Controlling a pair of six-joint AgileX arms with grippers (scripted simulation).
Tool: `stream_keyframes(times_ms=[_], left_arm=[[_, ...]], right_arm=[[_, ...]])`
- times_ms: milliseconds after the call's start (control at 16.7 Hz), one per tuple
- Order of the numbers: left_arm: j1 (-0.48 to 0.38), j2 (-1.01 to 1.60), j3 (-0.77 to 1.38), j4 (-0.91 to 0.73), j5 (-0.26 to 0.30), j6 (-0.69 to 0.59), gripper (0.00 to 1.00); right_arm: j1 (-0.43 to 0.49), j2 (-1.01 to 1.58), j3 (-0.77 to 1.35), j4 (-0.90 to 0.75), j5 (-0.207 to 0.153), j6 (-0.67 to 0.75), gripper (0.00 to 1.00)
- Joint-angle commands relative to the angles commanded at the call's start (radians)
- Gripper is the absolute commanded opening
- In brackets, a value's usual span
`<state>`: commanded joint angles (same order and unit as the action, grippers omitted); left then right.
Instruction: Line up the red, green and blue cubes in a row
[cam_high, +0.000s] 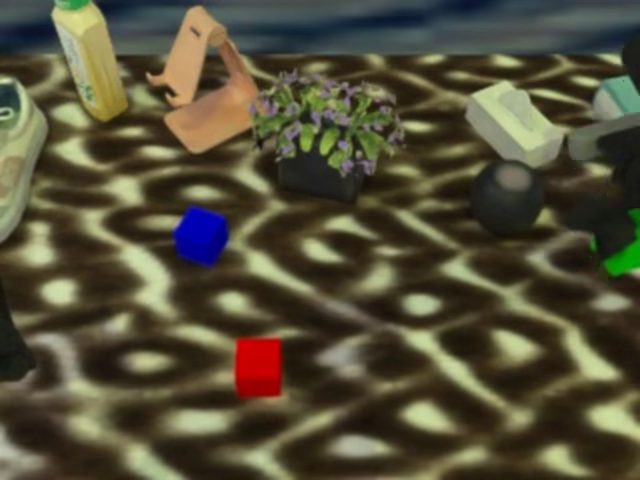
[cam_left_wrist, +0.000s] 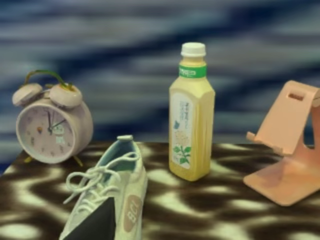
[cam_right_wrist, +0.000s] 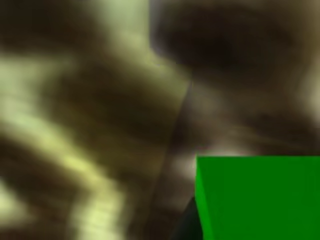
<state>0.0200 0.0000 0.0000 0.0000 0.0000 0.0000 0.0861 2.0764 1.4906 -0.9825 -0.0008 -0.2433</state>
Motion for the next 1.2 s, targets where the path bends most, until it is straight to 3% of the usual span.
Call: stream_keyframes(times_ms=[360, 600, 780, 1200], left_arm=[[0.000, 0.000, 0.000, 0.000, 0.000, 0.000, 1.00], [0.000, 0.000, 0.000, 0.000, 0.000, 0.000, 1.00], [0.000, 0.000, 0.000, 0.000, 0.000, 0.000, 1.00], [0.000, 0.000, 0.000, 0.000, 0.000, 0.000, 1.00]], right_arm=[[-0.003, -0.011, 0.010, -0.018, 0.000, 0.003, 0.00], [0.086, 0.012, 0.047, -0.039, 0.001, 0.113, 0.00], [0.215, 0.037, 0.091, -0.067, 0.003, 0.295, 0.00], [0.583, 0.075, 0.182, -0.133, 0.008, 0.875, 0.00]])
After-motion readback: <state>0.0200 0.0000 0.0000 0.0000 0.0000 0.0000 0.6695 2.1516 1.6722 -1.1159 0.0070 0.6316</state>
